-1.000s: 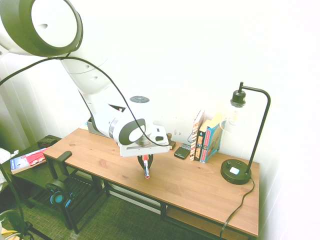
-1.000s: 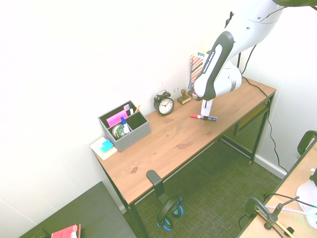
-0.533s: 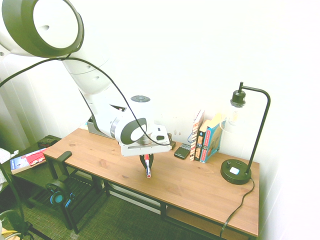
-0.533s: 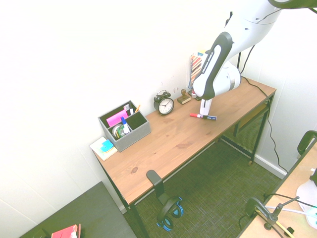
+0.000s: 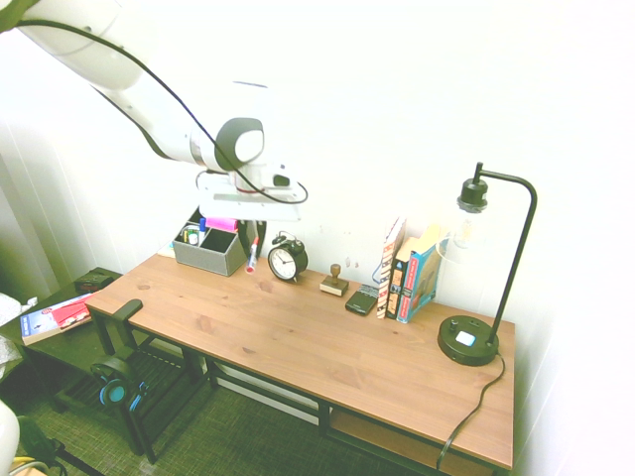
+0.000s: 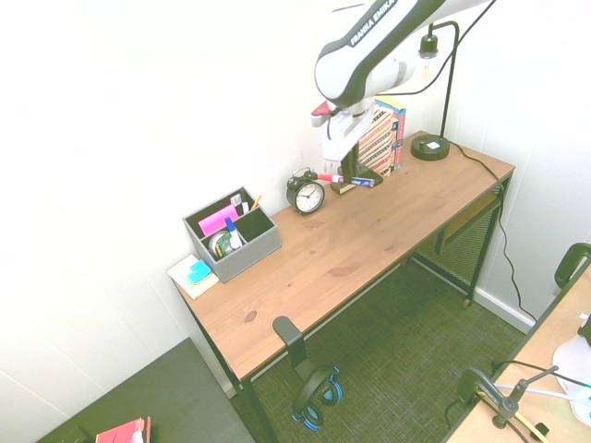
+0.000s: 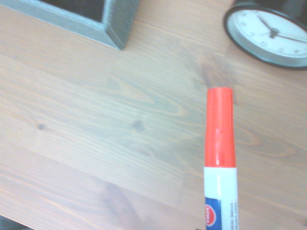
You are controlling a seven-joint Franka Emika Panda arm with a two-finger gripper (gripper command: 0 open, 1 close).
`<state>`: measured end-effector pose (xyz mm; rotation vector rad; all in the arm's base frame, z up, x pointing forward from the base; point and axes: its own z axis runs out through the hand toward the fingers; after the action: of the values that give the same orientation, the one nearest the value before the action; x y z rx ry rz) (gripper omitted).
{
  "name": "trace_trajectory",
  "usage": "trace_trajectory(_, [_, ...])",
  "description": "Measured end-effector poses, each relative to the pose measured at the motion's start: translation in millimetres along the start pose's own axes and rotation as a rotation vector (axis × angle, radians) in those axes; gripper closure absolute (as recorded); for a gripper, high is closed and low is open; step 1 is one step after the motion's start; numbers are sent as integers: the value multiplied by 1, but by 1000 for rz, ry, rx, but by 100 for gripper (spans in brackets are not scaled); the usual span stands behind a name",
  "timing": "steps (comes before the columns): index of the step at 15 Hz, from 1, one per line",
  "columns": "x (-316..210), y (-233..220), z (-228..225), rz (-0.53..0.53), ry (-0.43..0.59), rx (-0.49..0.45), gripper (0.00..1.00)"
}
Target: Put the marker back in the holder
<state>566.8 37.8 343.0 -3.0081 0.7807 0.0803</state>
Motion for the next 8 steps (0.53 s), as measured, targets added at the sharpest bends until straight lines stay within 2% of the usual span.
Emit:
trace_trajectory(3, [0, -67, 13, 154, -93, -65, 100])
trace_trajectory(8, [17, -116, 14, 373, -323, -112, 100])
